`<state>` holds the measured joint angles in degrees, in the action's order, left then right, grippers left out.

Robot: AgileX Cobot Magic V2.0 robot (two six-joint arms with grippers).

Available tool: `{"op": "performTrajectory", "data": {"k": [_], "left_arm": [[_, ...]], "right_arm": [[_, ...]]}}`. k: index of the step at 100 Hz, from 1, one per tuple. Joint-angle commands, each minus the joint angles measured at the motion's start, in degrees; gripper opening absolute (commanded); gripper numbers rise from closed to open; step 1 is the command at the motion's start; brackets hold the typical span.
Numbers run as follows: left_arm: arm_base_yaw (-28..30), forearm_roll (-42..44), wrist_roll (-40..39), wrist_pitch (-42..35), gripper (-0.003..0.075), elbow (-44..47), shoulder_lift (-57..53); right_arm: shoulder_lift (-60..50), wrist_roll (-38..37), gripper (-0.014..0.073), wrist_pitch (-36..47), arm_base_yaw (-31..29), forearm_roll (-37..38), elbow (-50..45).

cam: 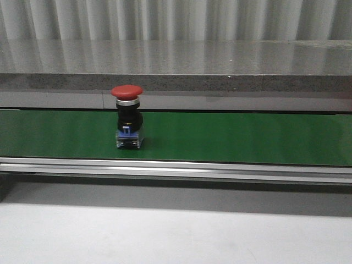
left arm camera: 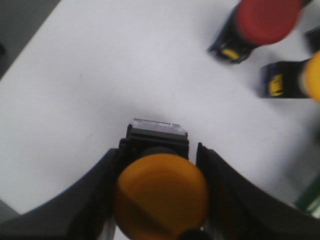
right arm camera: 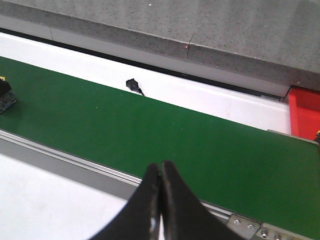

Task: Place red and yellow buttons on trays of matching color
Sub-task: 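Set the yellow button on the green belt and open the left gripper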

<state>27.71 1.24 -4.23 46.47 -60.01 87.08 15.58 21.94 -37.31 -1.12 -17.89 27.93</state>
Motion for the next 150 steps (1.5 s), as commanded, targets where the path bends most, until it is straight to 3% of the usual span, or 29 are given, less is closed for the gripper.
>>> {"op": "performTrajectory", "data": {"k": [1,20,45,74,84,101,108,138,145,150], "left_arm": [[-3.4,-0.6,1.4,0.7,0.0147,-4.1,-4.8],[-10.8,-0.6,1.4,4.3,0.0147,-10.0,-5.9],[-20.1,-1.7,1.4,5.3,0.0147,-10.8,-4.9],[-23.9,-2.4,2.1,6.2,0.0155,-11.1,0.2],[-23.9,-4.3,3.5,6.5,0.0234,-11.2,1.6],[-23.9,-7.2,4.2,5.7,0.0483,-11.2,2.1],[-23.9,-7.4,4.2,4.8,0.0514,-11.3,2.1],[-28.9,-8.5,9.4,-7.6,0.0501,-8.8,-5.8],[-31.2,-8.5,11.1,-11.8,0.0417,-6.2,-9.4],[-33.2,-8.5,12.1,-14.8,0.0294,-4.0,-12.4]], "right_arm": [[0.5,0.3,-0.0065,3.7,0.0,-0.9,1.2],[0.5,0.3,-0.0065,3.7,0.0,-0.9,1.2],[0.5,0.3,-0.0065,3.7,0.0,-0.9,1.2],[0.5,0.3,-0.0065,3.7,0.0,-0.9,1.2],[0.5,0.3,-0.0065,3.7,0.0,-0.9,1.2],[0.5,0.3,-0.0065,3.7,0.0,-0.9,1.2],[0.5,0.3,-0.0065,3.7,0.0,-0.9,1.2],[0.5,0.3,-0.0065,3.7,0.0,-0.9,1.2],[0.5,0.3,-0.0065,3.7,0.0,-0.9,1.2],[0.5,0.3,-0.0065,3.7,0.0,-0.9,1.2]]}}
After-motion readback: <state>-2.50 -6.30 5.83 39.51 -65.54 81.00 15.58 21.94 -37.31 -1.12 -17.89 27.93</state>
